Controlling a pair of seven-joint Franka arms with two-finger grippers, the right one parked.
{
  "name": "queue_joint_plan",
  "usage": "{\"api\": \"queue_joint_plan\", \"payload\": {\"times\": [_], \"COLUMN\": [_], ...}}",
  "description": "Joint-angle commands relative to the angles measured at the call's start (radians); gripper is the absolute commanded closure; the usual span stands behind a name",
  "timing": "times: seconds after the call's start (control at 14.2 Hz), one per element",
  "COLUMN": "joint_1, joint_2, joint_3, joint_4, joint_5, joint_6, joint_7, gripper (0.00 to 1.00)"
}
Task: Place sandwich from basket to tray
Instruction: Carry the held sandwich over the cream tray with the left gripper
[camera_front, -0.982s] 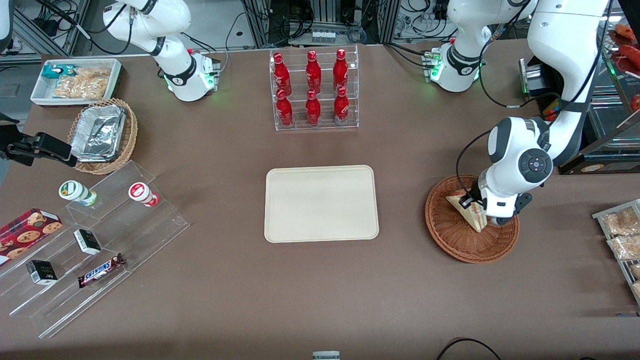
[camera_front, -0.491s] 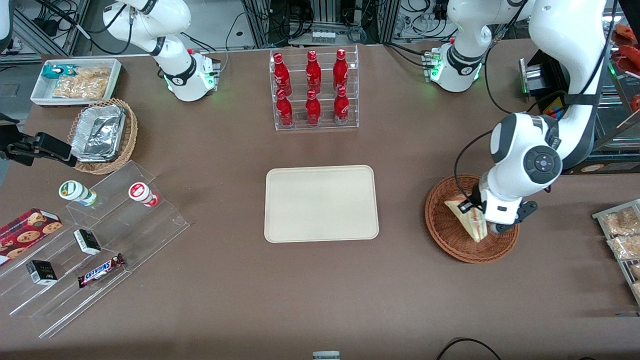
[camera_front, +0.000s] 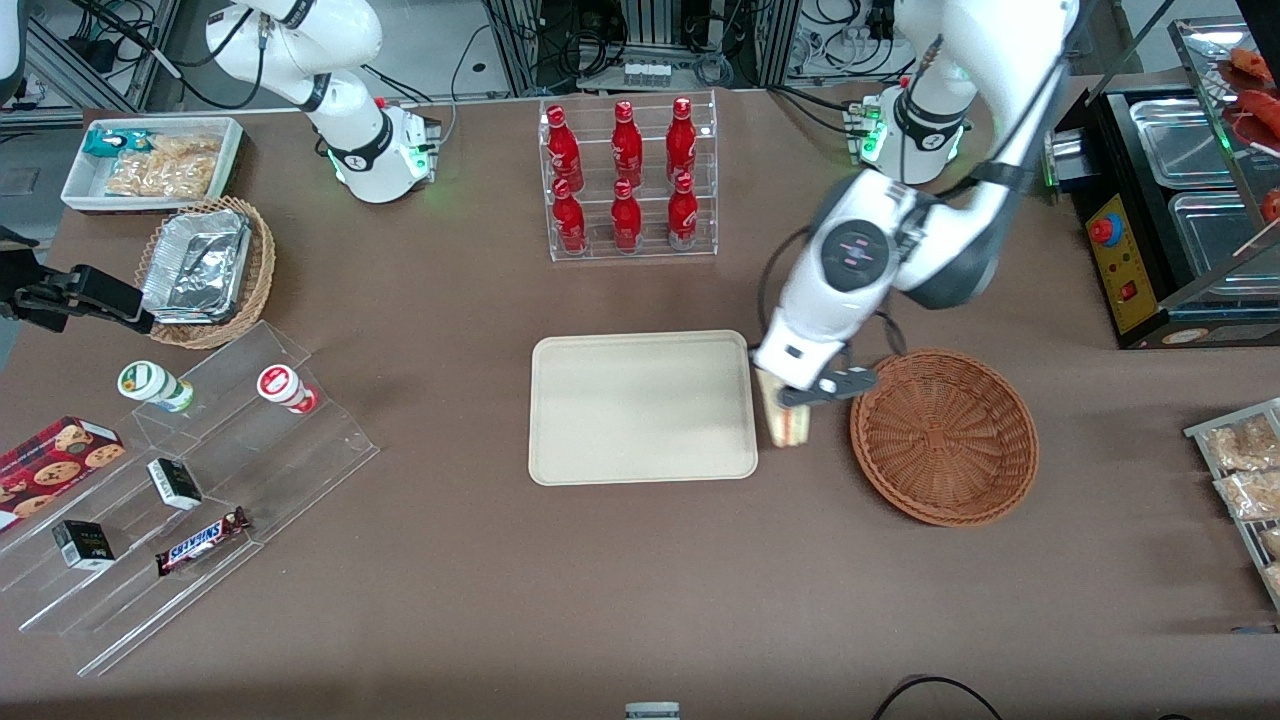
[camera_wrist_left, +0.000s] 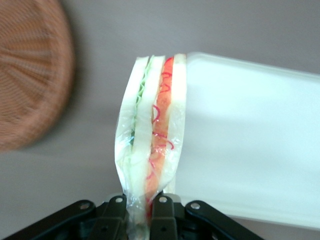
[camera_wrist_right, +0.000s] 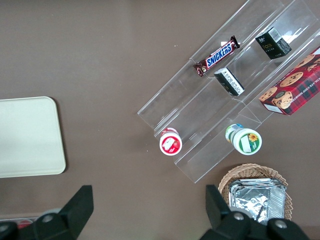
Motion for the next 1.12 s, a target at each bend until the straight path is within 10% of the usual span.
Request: {"api": "queue_joint_plan", "payload": {"times": [0.0,0.84,0.91,1.05], "joint_1": [-0.134,-0.242,-0.242,-0.242], "joint_2": [0.157,0.444,0.447,0.449], "joint_3": [0.012,0.024,0.024,0.024], "joint_4": [0.169,0.447,0.447,0.447], "joint_5": [-0.008,0.007,0.007,0.010], "joint_6": [-0.013,-0.011,-0.011,-0.011], "joint_7": [-0.085,-0.144,-0.144,-0.138], "gripper": [0.93,0.88,0.81,0.27]}}
